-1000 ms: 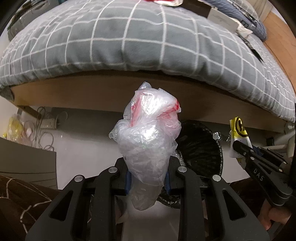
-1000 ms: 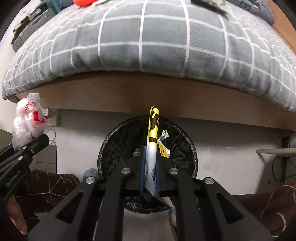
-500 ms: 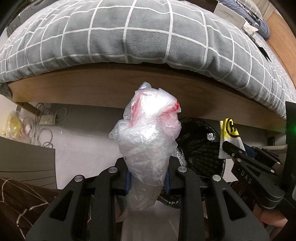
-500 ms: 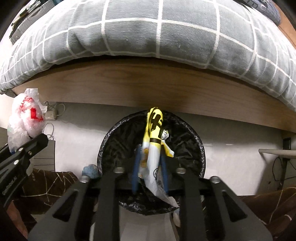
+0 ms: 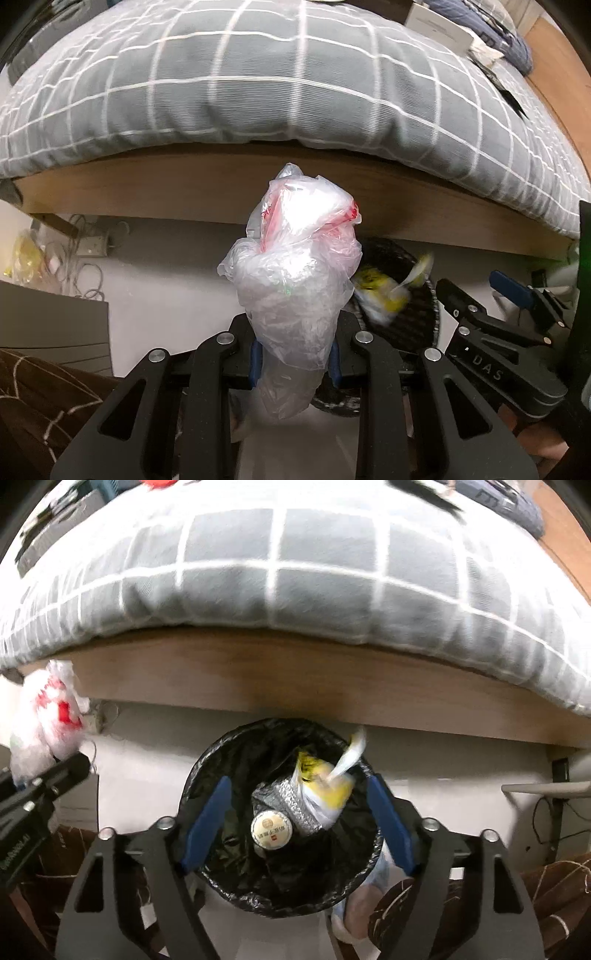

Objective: Collect trash
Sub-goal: 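Open the right gripper to drop the yellow wrapper into the bin, then open the left gripper to drop the clear plastic bag into the bin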

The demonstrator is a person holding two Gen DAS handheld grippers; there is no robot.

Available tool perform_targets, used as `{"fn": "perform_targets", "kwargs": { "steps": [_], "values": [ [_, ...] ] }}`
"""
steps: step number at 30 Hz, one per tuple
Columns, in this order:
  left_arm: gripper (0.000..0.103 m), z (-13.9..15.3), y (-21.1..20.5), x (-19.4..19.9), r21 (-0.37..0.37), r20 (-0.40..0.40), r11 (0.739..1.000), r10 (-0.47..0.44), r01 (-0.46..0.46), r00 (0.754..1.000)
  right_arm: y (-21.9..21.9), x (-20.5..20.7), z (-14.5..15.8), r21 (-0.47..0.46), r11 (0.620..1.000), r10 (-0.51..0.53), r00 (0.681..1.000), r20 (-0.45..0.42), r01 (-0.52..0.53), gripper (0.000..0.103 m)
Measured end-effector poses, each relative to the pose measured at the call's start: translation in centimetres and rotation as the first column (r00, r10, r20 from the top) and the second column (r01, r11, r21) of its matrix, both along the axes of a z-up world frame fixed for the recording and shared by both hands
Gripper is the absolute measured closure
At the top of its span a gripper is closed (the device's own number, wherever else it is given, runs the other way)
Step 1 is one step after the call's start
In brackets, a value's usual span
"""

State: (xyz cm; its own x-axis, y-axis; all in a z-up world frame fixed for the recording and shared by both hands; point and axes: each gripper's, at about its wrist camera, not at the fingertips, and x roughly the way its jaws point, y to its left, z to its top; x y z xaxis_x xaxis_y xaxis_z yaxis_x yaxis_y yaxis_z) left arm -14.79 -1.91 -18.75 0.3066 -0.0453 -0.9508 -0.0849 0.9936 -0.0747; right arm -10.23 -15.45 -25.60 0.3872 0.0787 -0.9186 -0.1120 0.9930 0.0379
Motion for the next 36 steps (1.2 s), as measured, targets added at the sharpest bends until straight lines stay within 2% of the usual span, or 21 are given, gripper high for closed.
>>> {"fn": "perform_targets", "kwargs": {
  "steps": [4, 9, 20, 30, 36],
  "values": [
    [0.077, -0.2, -1.5, 0.1, 0.001, -0.001, 1.000, -0.022, 0.022, 1.000, -2.1, -0.3, 0.7, 0.005, 0.999, -0.032, 0.999, 0.023, 0.032, 0.023],
    [0.077, -0.7, -3.4, 0.2, -0.022, -0.020, 0.999, -0.042, 0.041, 0.999, -4.5, -0.8, 1.5, 0.012, 0.998, -0.063, 0.997, 0.054, 0.062, 0.022],
    [0.077, -1.4, -8.2, 0.6, -0.013, -0.026, 0.995, -0.102, 0.102, 0.994, -9.3, -1.7, 4.0, -0.007, 0.990, -0.136, 0.983, 0.125, 0.137, 0.022],
    [0.077, -2.3, -11.3, 0.5, 0.002, -0.041, 0.990, -0.144, 0.144, 0.989, -10.4, -2.0, 4.3, 0.005, 0.983, -0.182, 0.976, 0.120, 0.182, 0.021],
    [0.077, -2.7, -11.5, 0.4, 0.007, -0.038, 0.989, -0.147, 0.148, 0.988, -10.0, -1.9, 4.3, 0.005, 0.985, -0.172, 0.978, 0.119, 0.172, 0.021]
  ]
}}
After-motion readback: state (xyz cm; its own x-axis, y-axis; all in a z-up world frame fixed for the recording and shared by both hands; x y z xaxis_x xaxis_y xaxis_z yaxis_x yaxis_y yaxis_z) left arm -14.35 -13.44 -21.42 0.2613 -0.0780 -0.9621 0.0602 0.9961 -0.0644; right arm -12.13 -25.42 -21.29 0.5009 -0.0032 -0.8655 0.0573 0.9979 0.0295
